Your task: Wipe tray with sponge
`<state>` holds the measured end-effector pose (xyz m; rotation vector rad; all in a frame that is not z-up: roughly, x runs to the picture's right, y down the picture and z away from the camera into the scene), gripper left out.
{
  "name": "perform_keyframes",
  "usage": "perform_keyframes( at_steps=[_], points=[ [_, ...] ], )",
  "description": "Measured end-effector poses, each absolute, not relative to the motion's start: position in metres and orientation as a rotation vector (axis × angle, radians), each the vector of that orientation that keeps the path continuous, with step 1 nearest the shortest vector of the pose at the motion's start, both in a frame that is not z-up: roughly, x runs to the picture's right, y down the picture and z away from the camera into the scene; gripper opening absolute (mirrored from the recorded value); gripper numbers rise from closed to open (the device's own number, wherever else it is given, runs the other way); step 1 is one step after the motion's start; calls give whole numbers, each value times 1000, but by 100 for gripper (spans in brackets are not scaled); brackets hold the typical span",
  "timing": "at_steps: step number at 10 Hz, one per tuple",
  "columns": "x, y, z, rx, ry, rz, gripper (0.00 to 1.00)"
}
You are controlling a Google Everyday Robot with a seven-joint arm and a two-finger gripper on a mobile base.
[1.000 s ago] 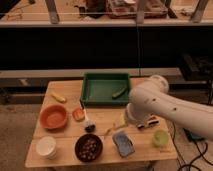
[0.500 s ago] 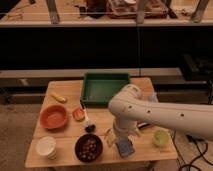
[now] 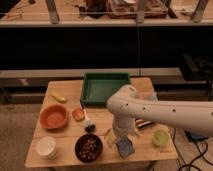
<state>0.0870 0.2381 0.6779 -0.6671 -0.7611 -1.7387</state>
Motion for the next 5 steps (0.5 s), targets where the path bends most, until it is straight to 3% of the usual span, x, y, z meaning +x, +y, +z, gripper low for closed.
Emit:
perform_keyframes(
  at_steps=[3,5],
  points=[
    [89,240,684,-674,-748,-1726,80],
    [88,242,689,-675,-734,-1721,73]
  ],
)
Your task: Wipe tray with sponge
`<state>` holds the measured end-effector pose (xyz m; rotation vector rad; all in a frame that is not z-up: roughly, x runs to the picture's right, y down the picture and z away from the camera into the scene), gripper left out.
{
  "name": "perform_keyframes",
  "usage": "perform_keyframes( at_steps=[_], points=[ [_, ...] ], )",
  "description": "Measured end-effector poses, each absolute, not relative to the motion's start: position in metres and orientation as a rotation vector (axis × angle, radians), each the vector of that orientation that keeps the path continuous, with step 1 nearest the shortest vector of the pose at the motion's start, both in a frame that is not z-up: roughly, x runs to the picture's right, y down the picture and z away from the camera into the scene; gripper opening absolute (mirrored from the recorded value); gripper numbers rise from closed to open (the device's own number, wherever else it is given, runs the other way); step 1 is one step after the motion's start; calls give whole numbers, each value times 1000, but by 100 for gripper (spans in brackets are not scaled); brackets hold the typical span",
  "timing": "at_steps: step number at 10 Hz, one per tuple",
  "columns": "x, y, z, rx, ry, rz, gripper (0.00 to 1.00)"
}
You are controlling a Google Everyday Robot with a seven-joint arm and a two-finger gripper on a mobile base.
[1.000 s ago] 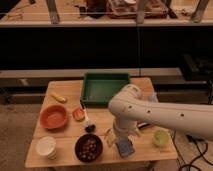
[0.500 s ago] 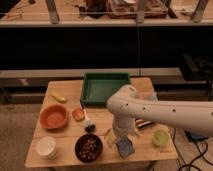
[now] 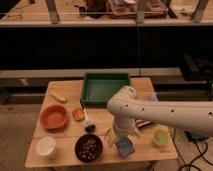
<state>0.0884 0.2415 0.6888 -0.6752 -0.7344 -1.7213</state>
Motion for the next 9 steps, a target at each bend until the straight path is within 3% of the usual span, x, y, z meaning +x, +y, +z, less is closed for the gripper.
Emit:
perform_keyframes(
  at_steps=[5,6,9],
  points=[
    [88,242,693,-669,-727,-1703,22],
    [89,242,692,-666,-727,-1698,16],
    [92,233,684,-654,-711,-1682,15]
  ],
)
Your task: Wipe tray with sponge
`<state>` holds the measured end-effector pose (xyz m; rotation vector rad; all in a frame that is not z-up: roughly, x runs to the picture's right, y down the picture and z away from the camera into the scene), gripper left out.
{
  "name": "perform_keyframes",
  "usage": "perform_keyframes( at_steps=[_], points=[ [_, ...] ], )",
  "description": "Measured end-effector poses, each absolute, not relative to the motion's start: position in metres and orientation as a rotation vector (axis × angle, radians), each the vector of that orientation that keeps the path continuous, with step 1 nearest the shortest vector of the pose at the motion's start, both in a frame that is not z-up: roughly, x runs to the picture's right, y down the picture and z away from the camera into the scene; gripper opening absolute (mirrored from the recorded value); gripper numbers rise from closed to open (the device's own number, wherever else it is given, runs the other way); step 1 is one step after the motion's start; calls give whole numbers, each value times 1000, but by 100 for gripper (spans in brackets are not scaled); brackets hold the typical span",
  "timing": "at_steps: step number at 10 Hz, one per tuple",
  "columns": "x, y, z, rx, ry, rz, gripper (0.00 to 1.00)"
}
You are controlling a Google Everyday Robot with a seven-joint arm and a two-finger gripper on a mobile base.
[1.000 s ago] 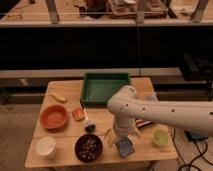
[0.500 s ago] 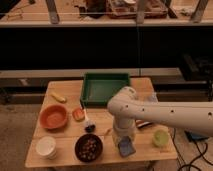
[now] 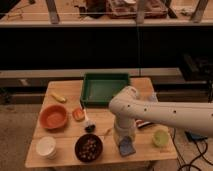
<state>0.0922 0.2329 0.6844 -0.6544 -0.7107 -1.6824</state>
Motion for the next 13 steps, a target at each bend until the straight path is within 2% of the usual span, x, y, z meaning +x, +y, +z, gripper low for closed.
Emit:
perform_keyframes(
  at_steps=[3,5,7,11,13],
  points=[
    [99,206,666,-633,-687,-1654,15],
    [111,171,660,-597,-664,-1610,15],
    [115,138,666,-545,-659,-1571,15],
    [139,62,693,-301,-605,-1363,15],
    [147,41,709,-233,-614,-1269,15]
  ],
)
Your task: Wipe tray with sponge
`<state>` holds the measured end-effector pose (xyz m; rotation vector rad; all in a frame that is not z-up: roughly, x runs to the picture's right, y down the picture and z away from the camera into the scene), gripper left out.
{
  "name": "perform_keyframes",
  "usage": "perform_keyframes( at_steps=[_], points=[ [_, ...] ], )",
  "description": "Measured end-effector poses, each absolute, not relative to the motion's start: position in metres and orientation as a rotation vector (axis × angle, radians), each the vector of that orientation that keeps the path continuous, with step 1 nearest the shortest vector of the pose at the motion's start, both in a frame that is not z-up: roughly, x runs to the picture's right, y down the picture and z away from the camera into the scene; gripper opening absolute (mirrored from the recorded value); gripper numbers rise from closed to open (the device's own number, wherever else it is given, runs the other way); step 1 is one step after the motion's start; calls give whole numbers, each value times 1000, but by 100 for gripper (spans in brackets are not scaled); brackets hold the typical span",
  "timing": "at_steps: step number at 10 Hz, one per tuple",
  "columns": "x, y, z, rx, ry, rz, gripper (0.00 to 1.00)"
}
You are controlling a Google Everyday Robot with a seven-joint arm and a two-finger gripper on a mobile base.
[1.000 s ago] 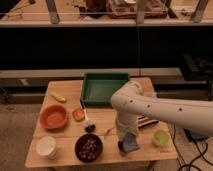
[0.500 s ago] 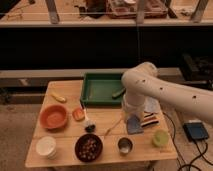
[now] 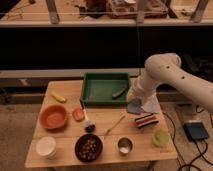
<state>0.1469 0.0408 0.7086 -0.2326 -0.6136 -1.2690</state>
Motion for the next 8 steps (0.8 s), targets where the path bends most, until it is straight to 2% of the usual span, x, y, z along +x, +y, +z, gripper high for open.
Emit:
perform_keyframes(
  at_steps=[8],
  points=[
    [147,37,717,-249,-585,-1266,15]
  ],
)
